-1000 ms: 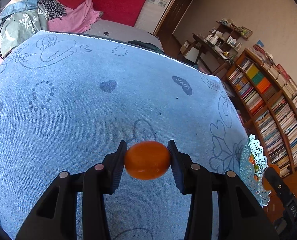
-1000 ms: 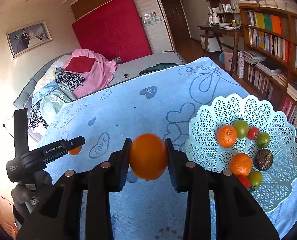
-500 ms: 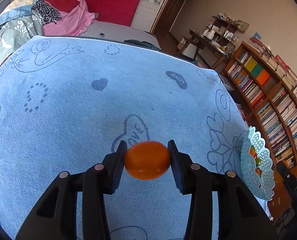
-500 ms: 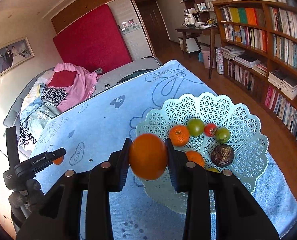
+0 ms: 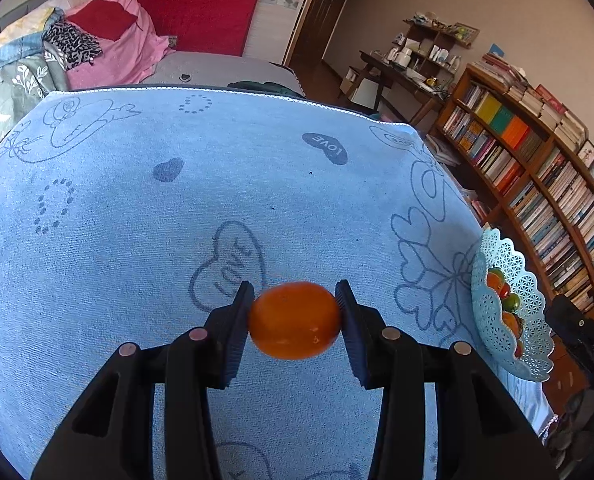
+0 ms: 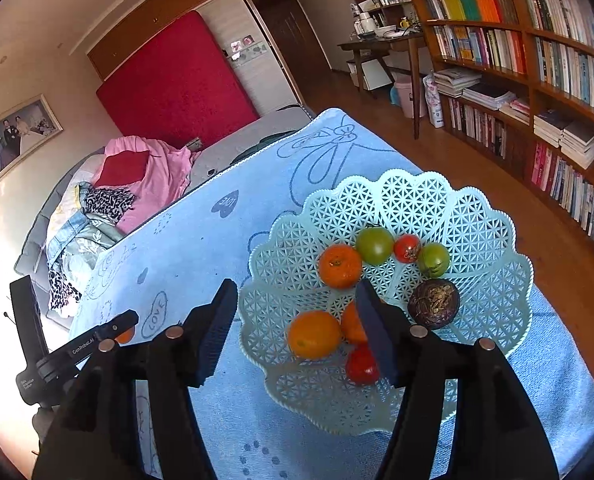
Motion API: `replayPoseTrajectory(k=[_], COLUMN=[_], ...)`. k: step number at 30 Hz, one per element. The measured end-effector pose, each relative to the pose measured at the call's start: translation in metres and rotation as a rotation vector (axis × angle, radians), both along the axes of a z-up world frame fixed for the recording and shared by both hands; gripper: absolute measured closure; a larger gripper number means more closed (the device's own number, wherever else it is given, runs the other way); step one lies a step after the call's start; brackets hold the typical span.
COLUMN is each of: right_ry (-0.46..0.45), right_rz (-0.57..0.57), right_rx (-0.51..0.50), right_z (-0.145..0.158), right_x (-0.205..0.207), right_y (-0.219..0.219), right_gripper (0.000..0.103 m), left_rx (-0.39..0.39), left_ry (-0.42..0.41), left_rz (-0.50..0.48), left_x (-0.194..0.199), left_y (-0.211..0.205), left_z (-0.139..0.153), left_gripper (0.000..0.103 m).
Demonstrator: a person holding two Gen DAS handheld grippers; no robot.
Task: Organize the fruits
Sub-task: 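Carry the round orange over the basket and open the right tool while the left tool carries the oval orange, then carry the oval orange over the basket and open the left tool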
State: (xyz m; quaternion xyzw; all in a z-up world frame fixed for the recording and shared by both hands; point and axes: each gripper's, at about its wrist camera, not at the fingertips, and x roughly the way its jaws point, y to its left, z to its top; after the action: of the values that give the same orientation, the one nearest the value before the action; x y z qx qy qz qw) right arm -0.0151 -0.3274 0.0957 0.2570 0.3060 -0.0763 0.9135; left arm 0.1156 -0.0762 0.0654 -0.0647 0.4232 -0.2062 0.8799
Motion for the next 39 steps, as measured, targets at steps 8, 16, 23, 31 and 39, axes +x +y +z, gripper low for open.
replayPoseTrajectory(k=[8,16,23,31,39], right_ry=[-0.040,-0.094,-0.106,-0.126,-0.132], right_rz=[-0.053,-0.107,-0.133,-0.155,-0.162], right_rx=[-0.004,0.041,0.066,0.076,0.088], right_z=[0.006,0.011,0.016,0.023,0.026], right_x=[-0.024,-0.047,-0.057,-0.067,-0.069], right_y=[-0.013,-0.037,-0.050,-0.058,-0.062], right_gripper=[0.040,0.037,0.035,0.030,0.029], left_rx=[0.033,0.065,0.088,0.105,0.089], left_ry=[-0.024,-0.045,-0.086,-0.102,-0.129], left_rz=[-0.041,-0.125,-0.229,-0.311,-0.358], left_x=[-0.014,-0.040,-0.068,-0.086,-0.095], left_y=[-0.025,-0.073,-0.124,-0.169,-0.193], left_z=[0.006,0.015,0.028,0.030,0.034], left_gripper=[0.060,0.060,0.060,0.060,0.055])
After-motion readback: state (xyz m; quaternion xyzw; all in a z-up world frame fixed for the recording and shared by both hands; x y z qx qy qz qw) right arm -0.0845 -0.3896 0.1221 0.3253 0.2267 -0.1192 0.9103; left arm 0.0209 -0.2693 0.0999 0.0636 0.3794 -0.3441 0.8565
